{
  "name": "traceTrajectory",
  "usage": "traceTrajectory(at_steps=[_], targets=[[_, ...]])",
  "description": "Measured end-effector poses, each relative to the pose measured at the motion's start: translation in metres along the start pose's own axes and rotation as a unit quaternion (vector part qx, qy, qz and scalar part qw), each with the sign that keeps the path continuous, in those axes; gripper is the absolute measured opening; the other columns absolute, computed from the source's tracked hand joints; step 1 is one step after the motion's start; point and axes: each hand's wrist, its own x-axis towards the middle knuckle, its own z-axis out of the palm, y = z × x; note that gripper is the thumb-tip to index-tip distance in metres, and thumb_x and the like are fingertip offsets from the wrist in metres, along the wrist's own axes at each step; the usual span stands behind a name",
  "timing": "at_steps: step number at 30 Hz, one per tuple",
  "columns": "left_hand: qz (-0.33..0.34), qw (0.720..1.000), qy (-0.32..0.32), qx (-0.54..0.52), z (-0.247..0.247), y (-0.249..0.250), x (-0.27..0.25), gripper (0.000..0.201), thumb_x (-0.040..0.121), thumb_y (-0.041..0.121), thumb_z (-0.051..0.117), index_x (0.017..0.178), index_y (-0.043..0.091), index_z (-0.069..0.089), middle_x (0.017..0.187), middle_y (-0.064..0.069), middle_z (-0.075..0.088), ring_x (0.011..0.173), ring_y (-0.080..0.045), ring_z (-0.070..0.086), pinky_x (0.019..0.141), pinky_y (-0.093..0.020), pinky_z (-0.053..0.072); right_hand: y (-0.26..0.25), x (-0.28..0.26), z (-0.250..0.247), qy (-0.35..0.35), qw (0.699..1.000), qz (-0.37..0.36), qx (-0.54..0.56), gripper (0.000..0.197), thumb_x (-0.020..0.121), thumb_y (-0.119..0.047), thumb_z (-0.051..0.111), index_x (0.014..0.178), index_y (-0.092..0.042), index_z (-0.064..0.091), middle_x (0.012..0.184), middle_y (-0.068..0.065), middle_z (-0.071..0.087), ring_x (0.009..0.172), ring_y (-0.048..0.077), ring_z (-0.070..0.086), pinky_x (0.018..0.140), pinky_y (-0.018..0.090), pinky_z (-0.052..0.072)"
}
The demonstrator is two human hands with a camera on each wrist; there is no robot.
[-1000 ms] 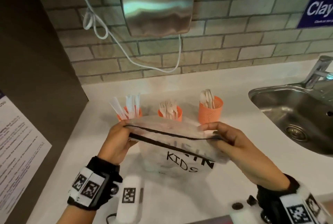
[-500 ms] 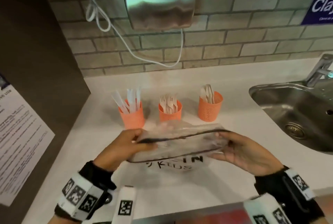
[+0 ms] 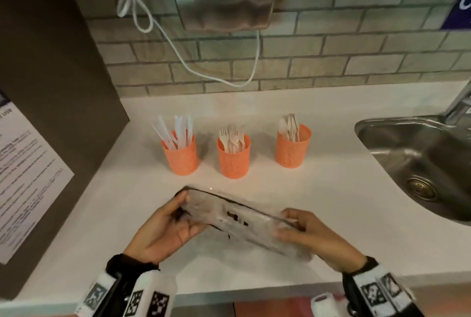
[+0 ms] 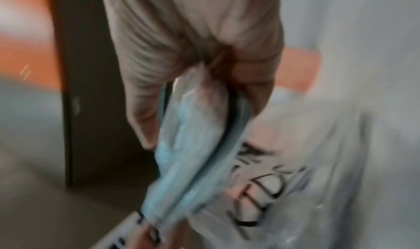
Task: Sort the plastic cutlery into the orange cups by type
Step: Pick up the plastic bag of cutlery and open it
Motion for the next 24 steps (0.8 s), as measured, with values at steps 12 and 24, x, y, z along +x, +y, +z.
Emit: traceTrajectory(at_steps=[12, 24], targets=[[-0.068, 0.91, -0.094, 0.397, -0.011, -0.03, 0.01, 0.07, 0.061, 0.052, 0.079, 0.114, 0.009, 0.064, 0.096, 0.0, 0.074, 0.085, -0.012, 0.069, 0.07, -0.02, 0.054, 0.015, 0.026, -0.028, -0.056, 0.892, 0.042, 0.446, 0.035, 0.046, -0.011, 0.09, 0.07, -0.007, 0.064, 0.092, 0.016, 0.069, 0.093, 0.029, 0.069, 0.084, 0.044, 0.053], [0.029, 0.997, -0.053, 0.039, -0.056, -0.036, 0.019, 0.055, 0.1, 0.037, 0.03, 0.142, 0.002, 0.023, 0.139, -0.027, 0.043, 0.128, -0.035, 0.046, 0.11, -0.041, 0.037, 0.021, 0.036, -0.02, -0.095, 0.97, 0.153, 0.161, 0.051, 0.071, -0.03, 0.075, 0.112, -0.006, 0.057, 0.076, -0.004, 0.069, 0.059, 0.004, 0.065, 0.06, 0.017, 0.052]])
